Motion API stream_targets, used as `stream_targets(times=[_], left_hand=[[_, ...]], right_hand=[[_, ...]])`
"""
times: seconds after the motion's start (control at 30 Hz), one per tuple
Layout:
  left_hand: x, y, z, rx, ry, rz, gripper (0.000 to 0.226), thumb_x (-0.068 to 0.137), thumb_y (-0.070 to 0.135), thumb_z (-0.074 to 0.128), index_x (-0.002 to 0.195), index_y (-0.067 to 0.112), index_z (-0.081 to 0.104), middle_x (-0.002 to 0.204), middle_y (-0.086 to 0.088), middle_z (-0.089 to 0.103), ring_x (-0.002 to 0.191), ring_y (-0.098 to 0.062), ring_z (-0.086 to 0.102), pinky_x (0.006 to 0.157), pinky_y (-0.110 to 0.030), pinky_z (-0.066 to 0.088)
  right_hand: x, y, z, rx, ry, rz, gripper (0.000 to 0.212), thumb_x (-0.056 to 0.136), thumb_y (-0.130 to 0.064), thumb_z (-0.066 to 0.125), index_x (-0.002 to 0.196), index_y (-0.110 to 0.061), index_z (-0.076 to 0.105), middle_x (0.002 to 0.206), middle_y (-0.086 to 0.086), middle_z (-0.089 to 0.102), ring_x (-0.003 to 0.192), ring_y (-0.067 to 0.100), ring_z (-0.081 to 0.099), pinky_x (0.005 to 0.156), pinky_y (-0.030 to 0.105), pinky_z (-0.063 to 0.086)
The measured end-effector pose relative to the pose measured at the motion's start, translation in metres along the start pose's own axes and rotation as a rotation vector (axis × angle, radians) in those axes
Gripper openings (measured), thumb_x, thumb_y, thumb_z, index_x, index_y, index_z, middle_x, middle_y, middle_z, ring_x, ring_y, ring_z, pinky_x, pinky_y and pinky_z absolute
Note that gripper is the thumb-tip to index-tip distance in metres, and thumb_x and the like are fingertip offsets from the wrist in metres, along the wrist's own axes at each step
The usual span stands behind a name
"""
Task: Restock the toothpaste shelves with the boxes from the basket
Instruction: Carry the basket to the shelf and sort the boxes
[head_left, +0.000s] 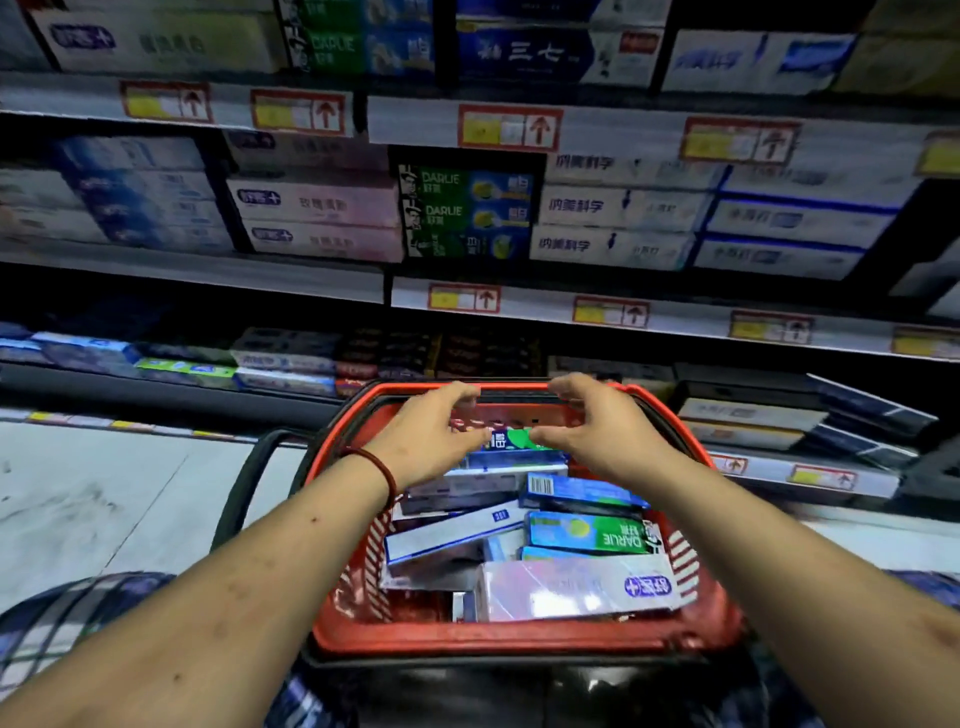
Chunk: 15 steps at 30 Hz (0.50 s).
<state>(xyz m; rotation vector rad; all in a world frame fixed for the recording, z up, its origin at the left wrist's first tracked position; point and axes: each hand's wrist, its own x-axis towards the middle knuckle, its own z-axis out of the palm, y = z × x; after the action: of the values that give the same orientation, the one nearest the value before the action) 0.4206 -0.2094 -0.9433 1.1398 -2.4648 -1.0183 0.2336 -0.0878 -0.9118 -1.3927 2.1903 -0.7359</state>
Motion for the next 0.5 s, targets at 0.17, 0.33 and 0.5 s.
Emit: stream_targets(times=[0.17,0.33,0.5], left_hand=[[-0.014,-0.001,0.039,0.064,-0.260,-0.080,0.062,0.088,0.039,0.076,0.142,0.019,0.052,0.138,0.000,0.061,0.122,-0.014,0.059,0.105,-0.029,0.046],[-0.028,-0.001,0.060,0.237,-0.481,-0.134,0.062,0.088,0.040,0.073,0.144,0.021,0.052,0.144,-0.002,0.057,0.128,-0.019,0.056,0.103,-0.024,0.042],[-0.036,-0.010,0.076,0.274,-0.721,-0.236,0.065,0.082,0.052,0.076,0.137,0.023,0.056,0.130,-0.002,0.067,0.107,-0.018,0.065,0.098,-0.034,0.053]], right_hand=[[-0.025,0.039,0.008,-0.113,-0.138,0.076,0.066,0.079,-0.041,0.084,0.135,-0.017,0.058,0.132,0.003,0.065,0.119,0.021,0.061,0.099,0.033,0.048],[-0.045,0.072,0.021,-0.145,-0.224,0.172,0.057,0.084,-0.033,0.079,0.134,-0.016,0.059,0.133,0.004,0.062,0.114,0.022,0.062,0.094,0.031,0.050],[-0.053,0.095,0.027,-0.318,-0.292,0.303,0.041,0.085,-0.023,0.070,0.123,-0.014,0.061,0.120,0.009,0.067,0.103,0.025,0.065,0.077,0.028,0.050]])
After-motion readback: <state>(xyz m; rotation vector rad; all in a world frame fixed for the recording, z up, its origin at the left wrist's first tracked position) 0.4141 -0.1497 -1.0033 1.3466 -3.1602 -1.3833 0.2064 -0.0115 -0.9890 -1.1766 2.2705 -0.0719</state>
